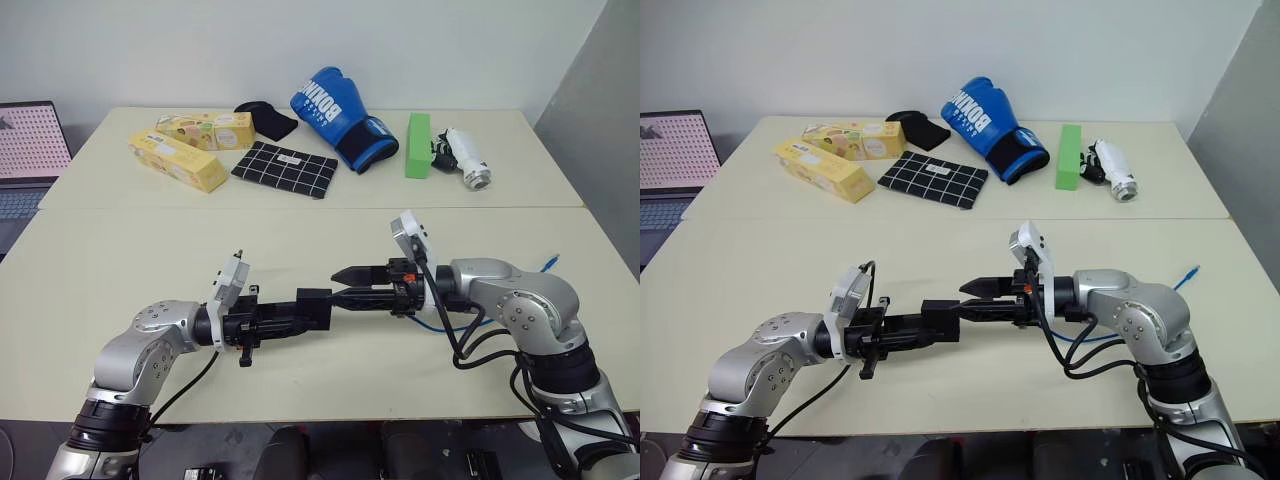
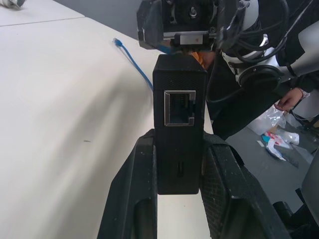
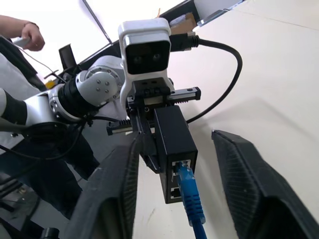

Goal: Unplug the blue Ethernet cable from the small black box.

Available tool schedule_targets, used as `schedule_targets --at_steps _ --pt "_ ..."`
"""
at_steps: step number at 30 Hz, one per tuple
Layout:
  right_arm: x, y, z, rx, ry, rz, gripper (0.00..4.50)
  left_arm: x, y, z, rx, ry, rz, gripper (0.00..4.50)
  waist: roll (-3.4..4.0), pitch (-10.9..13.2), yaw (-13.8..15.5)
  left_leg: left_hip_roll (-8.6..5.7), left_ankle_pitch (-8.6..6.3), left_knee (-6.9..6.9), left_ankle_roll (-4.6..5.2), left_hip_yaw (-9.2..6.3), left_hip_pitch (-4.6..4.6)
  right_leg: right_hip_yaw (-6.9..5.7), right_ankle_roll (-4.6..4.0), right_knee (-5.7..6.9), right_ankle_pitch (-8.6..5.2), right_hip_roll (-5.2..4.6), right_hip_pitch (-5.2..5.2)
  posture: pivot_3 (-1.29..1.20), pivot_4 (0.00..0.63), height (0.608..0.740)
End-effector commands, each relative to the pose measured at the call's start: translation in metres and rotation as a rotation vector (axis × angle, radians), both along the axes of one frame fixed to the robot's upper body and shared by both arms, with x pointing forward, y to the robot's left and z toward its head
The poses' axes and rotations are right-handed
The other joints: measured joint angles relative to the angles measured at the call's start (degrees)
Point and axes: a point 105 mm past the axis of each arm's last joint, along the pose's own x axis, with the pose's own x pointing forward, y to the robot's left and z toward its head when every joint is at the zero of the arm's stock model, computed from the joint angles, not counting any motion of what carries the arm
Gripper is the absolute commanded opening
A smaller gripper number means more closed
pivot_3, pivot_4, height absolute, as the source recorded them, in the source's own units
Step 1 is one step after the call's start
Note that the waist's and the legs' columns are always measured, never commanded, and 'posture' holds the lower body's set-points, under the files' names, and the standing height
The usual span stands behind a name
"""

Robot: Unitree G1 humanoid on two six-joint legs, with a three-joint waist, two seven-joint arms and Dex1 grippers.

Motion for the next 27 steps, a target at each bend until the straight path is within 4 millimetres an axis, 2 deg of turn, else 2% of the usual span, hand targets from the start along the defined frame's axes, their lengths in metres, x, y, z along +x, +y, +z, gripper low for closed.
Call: schedule_targets --at_steps 1,9,20,23,27 --pt "-0.004 -0.002 -0.003 -0.027 -0.021 -0.005 2.36 -0.002 -0.003 0.009 -0.008 -0.049 -0.024 0.79 0.00 0.00 0.00 0.00 0.00 0.00 0.00 0.01 0.00 0.00 0.00 0.00 0.00 0.00 0.00 0.00 0.150 0.740" --pt "-0.003 -0.005 -0.015 -0.084 -0.026 -0.010 2.36 -0.001 -0.004 0.010 -0.014 -0.053 -0.026 0.79 0.00 0.00 -0.01 -0.01 0.00 0.00 0.00 0.01 0.00 0.00 0.00 -0.01 0.00 0.01 -0.01 0.00 0.150 0.740" --pt "-0.002 -0.004 -0.013 -0.075 -0.023 -0.011 2.36 -0.001 -0.006 0.010 -0.018 -0.053 -0.024 0.79 0.00 0.00 0.00 0.00 0.00 0.00 0.00 0.01 -0.01 0.00 0.00 -0.02 0.00 0.04 -0.01 0.00 0.150 0.740" --pt "-0.002 -0.005 -0.013 -0.079 -0.020 -0.010 1.92 -0.001 -0.006 0.010 -0.016 -0.052 -0.025 0.79 0.00 0.00 -0.01 0.00 0.00 0.00 0.00 0.01 -0.01 0.00 0.00 -0.02 0.00 0.04 -0.01 0.00 0.150 0.740" --pt "-0.002 -0.006 -0.013 -0.080 -0.015 -0.002 0.97 -0.002 -0.005 0.009 -0.013 -0.050 -0.026 0.79 0.00 0.00 0.00 -0.01 0.00 0.00 0.00 0.00 -0.01 0.00 0.00 -0.02 0.00 0.04 -0.01 0.00 0.150 0.740"
